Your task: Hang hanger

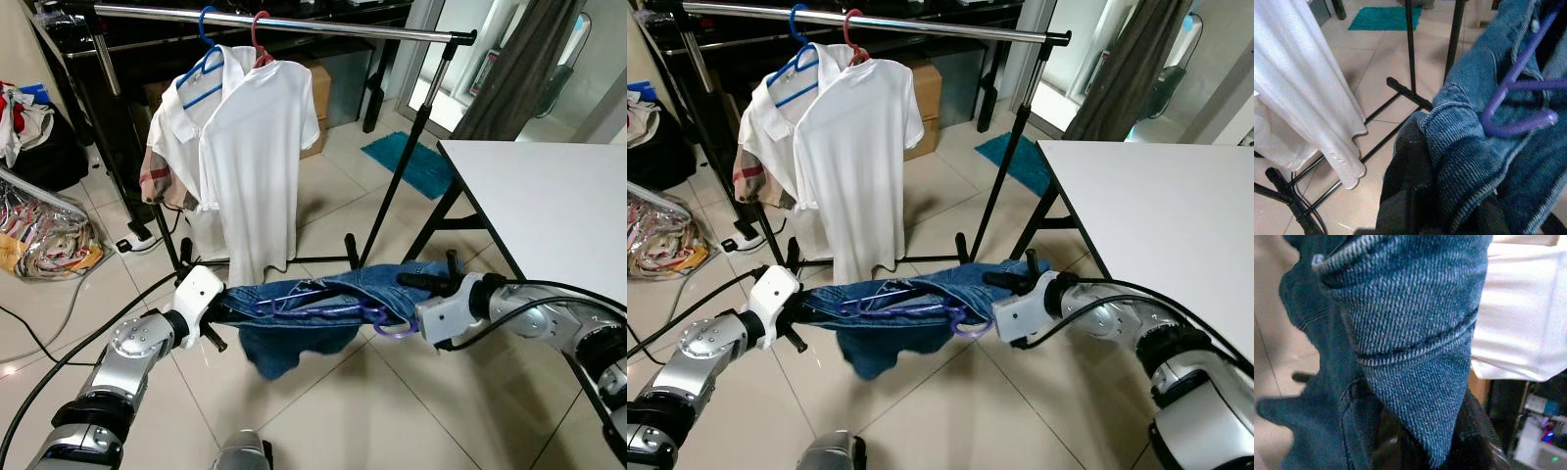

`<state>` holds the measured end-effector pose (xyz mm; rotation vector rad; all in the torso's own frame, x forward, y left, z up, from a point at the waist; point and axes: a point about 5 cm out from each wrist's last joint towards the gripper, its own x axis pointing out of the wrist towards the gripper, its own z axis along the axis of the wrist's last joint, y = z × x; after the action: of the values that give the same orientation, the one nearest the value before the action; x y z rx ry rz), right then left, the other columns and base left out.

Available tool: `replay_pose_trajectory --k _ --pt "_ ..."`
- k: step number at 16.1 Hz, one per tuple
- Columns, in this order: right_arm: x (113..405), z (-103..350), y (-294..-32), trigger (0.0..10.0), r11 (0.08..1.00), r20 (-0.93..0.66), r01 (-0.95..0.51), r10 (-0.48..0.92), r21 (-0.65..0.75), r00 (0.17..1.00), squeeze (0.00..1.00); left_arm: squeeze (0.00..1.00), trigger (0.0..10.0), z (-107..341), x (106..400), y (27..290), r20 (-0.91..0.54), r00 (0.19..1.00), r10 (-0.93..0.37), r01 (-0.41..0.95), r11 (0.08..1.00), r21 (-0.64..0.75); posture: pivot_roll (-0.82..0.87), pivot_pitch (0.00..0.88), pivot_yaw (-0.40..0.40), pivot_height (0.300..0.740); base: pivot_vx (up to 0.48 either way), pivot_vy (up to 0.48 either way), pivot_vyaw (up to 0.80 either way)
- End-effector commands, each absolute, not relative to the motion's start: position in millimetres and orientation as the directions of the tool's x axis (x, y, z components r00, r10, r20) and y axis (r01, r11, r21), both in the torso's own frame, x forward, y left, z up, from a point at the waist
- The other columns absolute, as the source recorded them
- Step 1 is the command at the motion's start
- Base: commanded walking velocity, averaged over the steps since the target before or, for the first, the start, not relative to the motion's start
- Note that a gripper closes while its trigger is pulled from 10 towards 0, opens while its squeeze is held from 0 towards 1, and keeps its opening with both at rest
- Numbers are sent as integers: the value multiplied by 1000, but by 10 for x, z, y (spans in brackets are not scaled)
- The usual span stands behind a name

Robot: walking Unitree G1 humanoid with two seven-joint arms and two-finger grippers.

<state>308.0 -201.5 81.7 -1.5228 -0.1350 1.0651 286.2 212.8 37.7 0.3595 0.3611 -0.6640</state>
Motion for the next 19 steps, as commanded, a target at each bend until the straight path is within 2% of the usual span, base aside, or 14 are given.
replay_pose_trajectory --k 1,3,5,7,8,9,10,14,17,19 --pt "3118 863 -2139 10000 -333 -553 -444 575 -832 603 0 0 10000 407 2881 2106 -429 726 -537 663 711 234 303 0 -48 740 0 0 0" --pt "3097 821 -2175 10000 -370 -577 -444 559 -816 596 0 0 10000 413 2890 2088 -439 719 -539 675 692 257 301 0 -47 740 0 0 0" --pt "3063 827 -2221 10000 -325 -585 -496 570 -805 576 0 0 10000 400 2883 2081 -461 710 -532 690 656 305 298 0 -48 740 0 0 0" --pt "3047 878 -2242 10000 -223 -561 -556 604 -801 566 0 0 10000 396 2880 2092 -471 718 -513 687 634 356 297 4 -51 740 0 0 0" --pt "3042 906 -2251 10000 -150 -553 -610 624 -778 552 0 0 10000 436 2923 2134 -447 762 -468 641 644 418 296 7 -53 740 0 0 0" --pt "3037 911 -2254 10000 -125 -552 -631 632 -766 544 0 0 10000 458 2944 2156 -434 783 -446 616 649 446 296 7 -53 740 0 0 0" --pt "3004 879 -2248 10000 -91 -570 -689 645 -719 509 0 0 10000 530 3008 2262 -393 850 -350 524 627 577 296 8 -55 740 0 0 0" --pt "2961 801 -2186 10000 -8 -566 -765 677 -644 470 0 0 10000 644 3056 2385 -282 927 -245 372 535 758 301 14 -60 740 0 0 0" --pt "2832 659 -2191 10000 -12 -614 -833 682 -554 398 0 0 10000 573 3004 2413 -235 952 -199 307 567 764 295 20 -62 740 0 0 0" --pt "2821 591 -2190 10000 -3 -629 -827 651 -562 425 0 0 10000 520 2982 2347 -230 951 -206 308 589 747 294 24 -62 740 0 0 0"
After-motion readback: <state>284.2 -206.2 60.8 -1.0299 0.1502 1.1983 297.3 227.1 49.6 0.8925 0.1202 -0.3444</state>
